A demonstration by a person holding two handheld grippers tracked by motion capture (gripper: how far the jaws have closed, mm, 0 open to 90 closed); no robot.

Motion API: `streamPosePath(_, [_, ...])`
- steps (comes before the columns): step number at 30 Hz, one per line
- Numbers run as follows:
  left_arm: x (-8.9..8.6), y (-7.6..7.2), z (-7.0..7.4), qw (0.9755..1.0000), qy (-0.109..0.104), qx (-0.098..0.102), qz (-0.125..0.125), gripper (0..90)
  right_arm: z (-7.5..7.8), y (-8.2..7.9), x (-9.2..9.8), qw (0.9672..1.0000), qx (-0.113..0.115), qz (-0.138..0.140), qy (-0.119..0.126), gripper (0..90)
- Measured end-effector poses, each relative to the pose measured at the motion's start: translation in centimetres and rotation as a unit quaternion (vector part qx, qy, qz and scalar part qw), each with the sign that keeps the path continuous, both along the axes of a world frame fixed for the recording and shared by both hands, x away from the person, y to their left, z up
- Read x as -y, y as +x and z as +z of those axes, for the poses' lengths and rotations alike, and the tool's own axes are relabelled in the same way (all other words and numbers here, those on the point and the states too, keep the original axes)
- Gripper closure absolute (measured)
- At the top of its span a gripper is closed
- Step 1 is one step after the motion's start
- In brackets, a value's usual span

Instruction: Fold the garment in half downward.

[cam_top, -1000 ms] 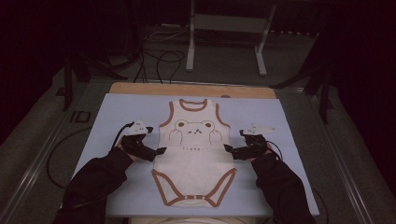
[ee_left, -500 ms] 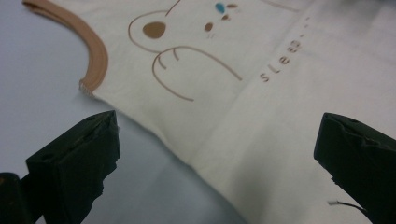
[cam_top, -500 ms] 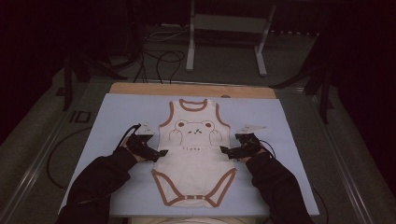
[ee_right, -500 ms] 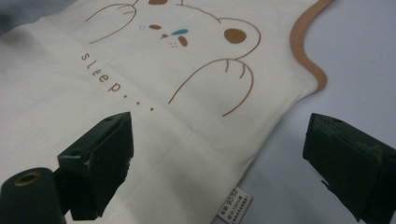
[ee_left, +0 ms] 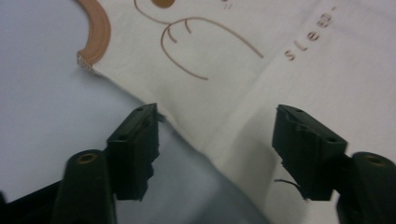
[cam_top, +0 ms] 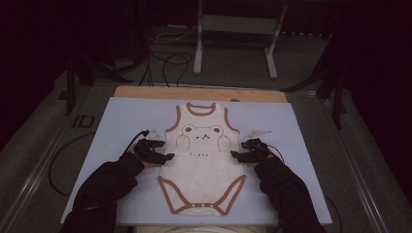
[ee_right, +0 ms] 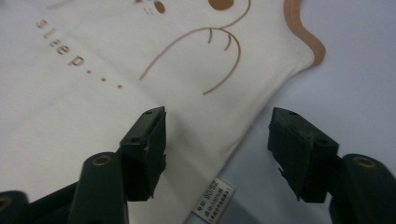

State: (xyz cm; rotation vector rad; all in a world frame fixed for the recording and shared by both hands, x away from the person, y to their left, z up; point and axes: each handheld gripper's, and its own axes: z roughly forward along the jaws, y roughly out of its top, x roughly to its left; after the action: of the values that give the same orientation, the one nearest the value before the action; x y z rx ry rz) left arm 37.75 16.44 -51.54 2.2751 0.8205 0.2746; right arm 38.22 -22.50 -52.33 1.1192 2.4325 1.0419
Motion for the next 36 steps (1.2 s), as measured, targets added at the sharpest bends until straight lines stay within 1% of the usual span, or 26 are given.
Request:
streamPosePath(3, [0.1, 0.0, -0.2, 1.0000, 0.006, 0.000, 0.000, 39.1, 0.0, 0.1, 0.0, 1.0000, 0.001, -0.002, -0.001, 43.0])
streamPosePath(5, [0.1, 0.1, -0.3, 0.9999, 0.016, 0.002, 0.002, 41.9, 0.0, 0.0, 0.0, 1.0000, 0.002, 0.002, -0.005, 45.1])
streamPosePath(8, [0.1, 0.1, -0.3, 0.9999, 0.013, 0.002, 0.001, 45.1, 0.0, -0.1, -0.2, 0.9998, 0.008, 0.007, -0.015, 49.5])
streamPosePath(11, [0.1, 0.2, -0.3, 0.9999, 0.010, -0.004, -0.002, 48.8, 0.2, -0.2, -0.4, 0.9997, 0.009, 0.015, -0.020, 55.9])
streamPosePath(13, [0.1, 0.4, -0.2, 0.9999, 0.010, -0.007, -0.002, 53.2, 0.2, -0.3, -0.5, 0.9996, 0.006, 0.019, -0.020, 60.0])
streamPosePath(18, [0.2, 0.5, -0.2, 0.9998, 0.002, -0.018, 0.004, 63.9, 0.3, -0.3, -0.7, 0.9994, 0.002, 0.028, -0.022, 72.2])
streamPosePath(23, [0.4, 0.6, -0.1, 0.9997, 0.002, -0.026, 0.001, 73.0, 0.4, -0.3, -0.9, 0.9991, -0.002, 0.034, -0.023, 81.8])
streamPosePath(25, [0.5, 0.7, -0.2, 0.9996, -0.004, -0.029, 0.000, 77.8, 0.4, -0.4, -1.0, 0.9990, -0.003, 0.037, -0.023, 84.3])
streamPosePath(27, [0.5, 0.8, -0.3, 0.9991, -0.015, -0.040, 0.004, 84.8, 0.4, -0.3, -1.0, 0.9990, -0.004, 0.039, -0.021, 86.7])
streamPosePath(28, [0.6, 0.8, -0.2, 0.9989, -0.015, -0.043, 0.005, 88.1, 0.4, -0.4, -1.0, 0.9990, -0.004, 0.038, -0.021, 87.7])
streamPosePath(29, [0.7, 0.8, -0.2, 0.9988, -0.012, -0.046, 0.009, 88.7, 0.4, -0.4, -1.0, 0.9991, -0.004, 0.038, -0.021, 88.2])
streamPosePath(31, [0.9, 0.8, -0.1, 0.9988, -0.010, -0.046, 0.012, 89.6, 0.4, -0.4, -1.1, 0.9990, -0.004, 0.038, -0.022, 88.6])
streamPosePath(32, [1.0, 0.7, 0.0, 0.9993, 0.003, -0.037, 0.006, 89.6, 0.4, -0.4, -1.1, 0.9990, -0.005, 0.039, -0.022, 88.8])
streamPosePath(33, [1.1, 0.6, 0.1, 0.9993, 0.006, -0.035, 0.007, 90.0, 0.5, -0.3, -1.0, 0.9991, -0.008, 0.037, -0.020, 89.1])
streamPosePath(35, [1.1, 0.6, 0.1, 0.9995, 0.002, -0.031, 0.008, 90.0, 0.5, -0.2, -0.8, 0.9992, -0.011, 0.037, -0.015, 89.2])
streamPosePath(36, [1.0, 0.6, 0.1, 0.9994, -0.001, -0.032, 0.010, 90.0, 0.5, -0.3, -0.8, 0.9992, -0.011, 0.035, -0.014, 89.2])
